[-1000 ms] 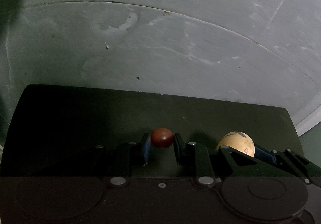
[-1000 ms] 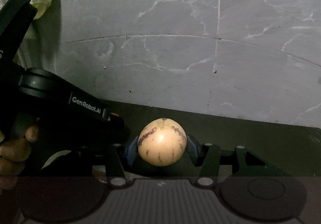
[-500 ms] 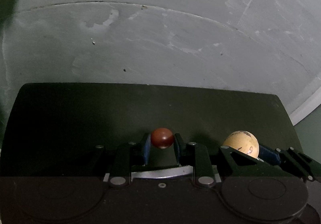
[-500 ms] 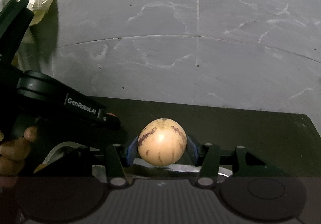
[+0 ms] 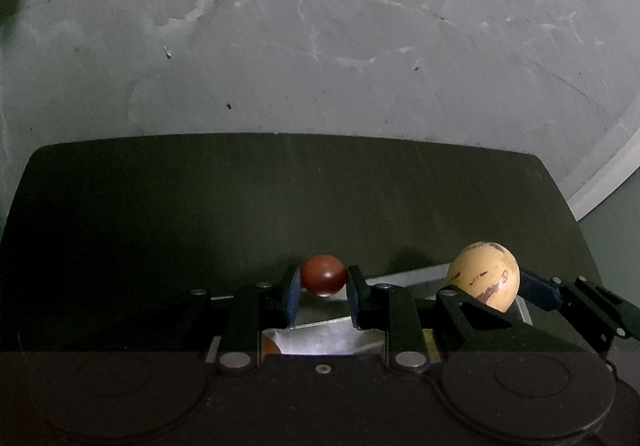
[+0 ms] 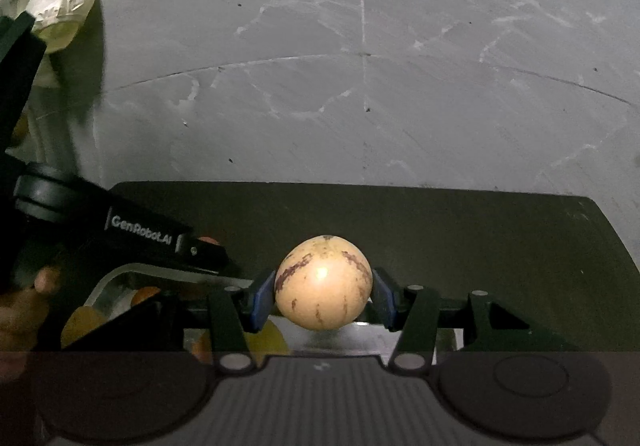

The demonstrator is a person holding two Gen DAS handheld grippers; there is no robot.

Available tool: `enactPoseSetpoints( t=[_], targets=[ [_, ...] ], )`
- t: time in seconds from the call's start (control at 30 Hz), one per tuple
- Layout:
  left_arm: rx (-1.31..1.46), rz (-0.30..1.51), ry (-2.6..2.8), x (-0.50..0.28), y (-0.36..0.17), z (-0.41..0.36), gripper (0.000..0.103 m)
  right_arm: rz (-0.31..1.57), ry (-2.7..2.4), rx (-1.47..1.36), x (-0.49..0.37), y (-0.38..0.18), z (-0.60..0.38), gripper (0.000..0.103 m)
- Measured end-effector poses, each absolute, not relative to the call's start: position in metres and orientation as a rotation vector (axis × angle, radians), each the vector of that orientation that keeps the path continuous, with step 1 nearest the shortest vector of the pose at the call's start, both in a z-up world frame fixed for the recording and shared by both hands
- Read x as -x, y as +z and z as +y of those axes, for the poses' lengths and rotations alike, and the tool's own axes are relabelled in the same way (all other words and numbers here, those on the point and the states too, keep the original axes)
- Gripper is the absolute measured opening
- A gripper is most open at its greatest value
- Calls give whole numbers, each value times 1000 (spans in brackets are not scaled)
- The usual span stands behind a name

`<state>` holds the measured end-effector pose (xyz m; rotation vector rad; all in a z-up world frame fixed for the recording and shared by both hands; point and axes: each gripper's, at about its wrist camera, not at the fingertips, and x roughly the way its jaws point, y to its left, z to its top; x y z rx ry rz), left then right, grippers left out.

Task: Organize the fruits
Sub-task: 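Carry the red fruit and cream striped fruit over the tray with both tools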

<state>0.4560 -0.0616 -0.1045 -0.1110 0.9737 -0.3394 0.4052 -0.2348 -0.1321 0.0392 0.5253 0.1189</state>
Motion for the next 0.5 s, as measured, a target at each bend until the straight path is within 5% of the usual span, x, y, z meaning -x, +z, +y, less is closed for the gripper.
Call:
enactPoseSetpoints(
  t=[0.5],
  targets=[
    [96,1001,-365,-443,-111,-65,26,558,77,-65,-394,-143,-246,56]
  ],
)
